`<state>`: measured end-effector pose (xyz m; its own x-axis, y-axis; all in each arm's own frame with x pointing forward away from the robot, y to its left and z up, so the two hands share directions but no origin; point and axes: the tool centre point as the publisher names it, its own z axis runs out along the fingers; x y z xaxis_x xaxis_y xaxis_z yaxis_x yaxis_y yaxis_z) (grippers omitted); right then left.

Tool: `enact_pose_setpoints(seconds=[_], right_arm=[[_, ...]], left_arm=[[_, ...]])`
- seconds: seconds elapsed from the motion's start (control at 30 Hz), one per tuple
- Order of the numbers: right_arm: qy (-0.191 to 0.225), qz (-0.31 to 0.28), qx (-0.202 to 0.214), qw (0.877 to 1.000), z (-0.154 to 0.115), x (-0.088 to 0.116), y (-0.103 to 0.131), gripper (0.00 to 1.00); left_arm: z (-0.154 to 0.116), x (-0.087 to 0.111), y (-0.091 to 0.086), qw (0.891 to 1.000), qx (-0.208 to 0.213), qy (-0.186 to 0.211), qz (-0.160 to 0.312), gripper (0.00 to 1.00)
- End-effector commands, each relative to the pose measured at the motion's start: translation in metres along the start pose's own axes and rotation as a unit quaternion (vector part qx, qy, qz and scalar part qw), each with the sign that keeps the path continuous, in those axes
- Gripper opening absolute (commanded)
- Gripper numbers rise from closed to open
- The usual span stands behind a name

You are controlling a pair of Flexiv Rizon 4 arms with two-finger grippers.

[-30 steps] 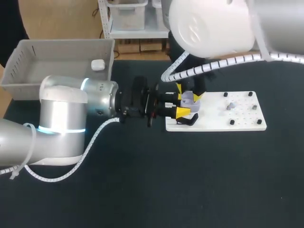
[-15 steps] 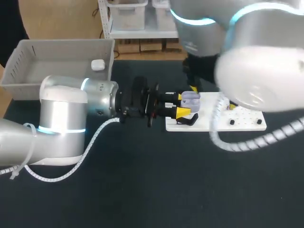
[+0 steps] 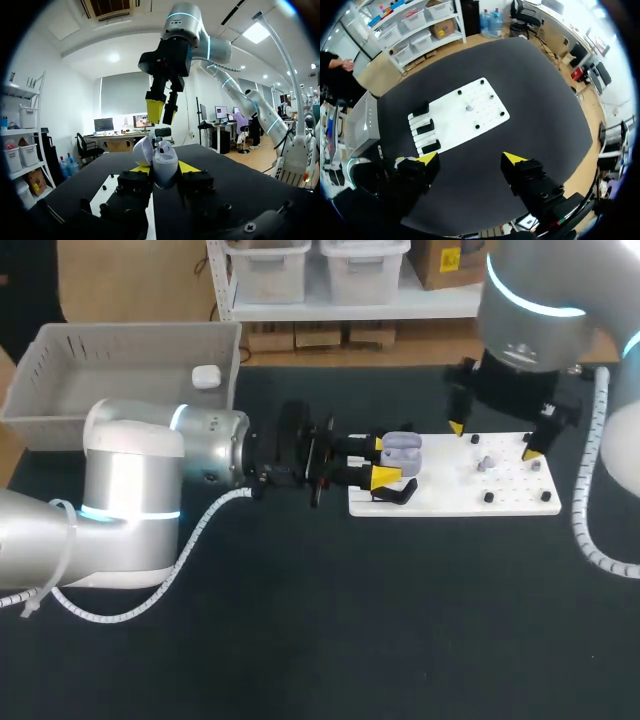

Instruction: Pick up each earbud case from the left stands, insert the matching earbuds, close the lid, and place the case in the box.

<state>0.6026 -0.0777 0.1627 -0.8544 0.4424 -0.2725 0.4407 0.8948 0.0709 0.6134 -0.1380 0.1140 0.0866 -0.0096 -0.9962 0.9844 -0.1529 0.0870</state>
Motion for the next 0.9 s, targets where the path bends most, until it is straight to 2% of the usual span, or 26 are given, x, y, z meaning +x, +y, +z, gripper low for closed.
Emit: enact_pose_setpoints(seconds=[0.03,0.2,0.3,0.43,0.8,0.87,0.9], right_arm=[[0.003,-0.024,-0.011,1.0,0.025,-0.009,-0.001,0.8],[0.005,-0.058,0.001,0.998,0.053,-0.017,-0.003,0.78],[0.009,-0.066,-0.004,0.998,0.069,-0.023,-0.003,0.71],[0.016,-0.078,-0.008,0.997,0.086,-0.029,-0.003,0.69],[0.031,-0.082,-0.022,0.996,0.124,-0.049,-0.008,0.55],[0.034,-0.082,-0.024,0.996,0.128,-0.048,-0.009,0.59],[0.036,-0.082,-0.026,0.996,0.129,-0.048,-0.009,0.66]], left_arm=[[0.0,0.0,0.0,1.0,-0.001,0.0,0.001,0.0],[0.0,0.0,0.0,1.0,-0.001,0.0,0.001,0.0],[0.0,0.0,0.0,1.0,-0.001,0.0,0.001,0.0],[0.0,0.0,0.0,1.0,-0.001,0.0,0.001,0.0],[0.0,0.0,0.0,1.0,-0.001,0.0,0.001,0.0],[0.0,0.0,0.0,1.0,-0.001,0.0,0.001,0.0],[0.0,0.0,0.0,1.0,-0.001,0.0,0.001,0.0]])
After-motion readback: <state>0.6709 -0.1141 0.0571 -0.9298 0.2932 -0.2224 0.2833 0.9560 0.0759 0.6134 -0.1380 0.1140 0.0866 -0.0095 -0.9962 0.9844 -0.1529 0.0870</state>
